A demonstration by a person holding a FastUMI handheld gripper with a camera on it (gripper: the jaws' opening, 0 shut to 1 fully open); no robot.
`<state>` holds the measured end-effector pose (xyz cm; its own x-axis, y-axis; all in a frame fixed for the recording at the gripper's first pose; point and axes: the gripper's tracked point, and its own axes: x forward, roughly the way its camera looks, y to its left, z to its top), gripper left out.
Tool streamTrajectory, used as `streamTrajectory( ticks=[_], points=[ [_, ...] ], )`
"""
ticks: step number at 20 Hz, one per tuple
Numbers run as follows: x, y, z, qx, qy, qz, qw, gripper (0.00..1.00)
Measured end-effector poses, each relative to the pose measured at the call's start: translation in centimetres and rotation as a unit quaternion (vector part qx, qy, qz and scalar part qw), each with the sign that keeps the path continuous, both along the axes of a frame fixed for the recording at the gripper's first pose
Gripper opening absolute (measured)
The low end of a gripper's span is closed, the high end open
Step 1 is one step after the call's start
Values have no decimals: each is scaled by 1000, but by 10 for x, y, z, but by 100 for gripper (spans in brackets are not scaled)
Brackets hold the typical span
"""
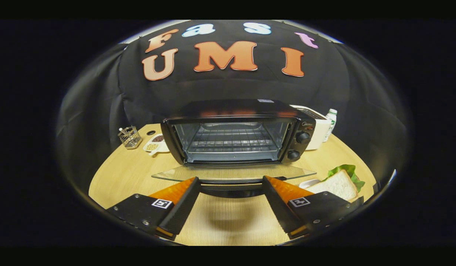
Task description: Open the toaster oven, put the food inside, and close the toaster oven door.
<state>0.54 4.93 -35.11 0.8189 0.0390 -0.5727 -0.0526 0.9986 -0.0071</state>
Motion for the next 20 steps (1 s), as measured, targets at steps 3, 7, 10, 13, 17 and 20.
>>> streamTrajectory(
  ticks=[3, 7, 10, 13, 17, 20],
  points=[
    [-7, 0, -12, -1, 8, 1, 1000, 99],
    [-23, -1, -28, -19, 20, 10, 1000, 99],
    [-29, -2, -37, -16, 22, 9, 1000, 99],
    [-38, -4, -55, -10, 45, 4, 999, 100],
    [-42, -8, -80, 10, 79, -14, 997, 99],
    [-45, -9, -92, 15, 90, -19, 996, 99]
  ],
)
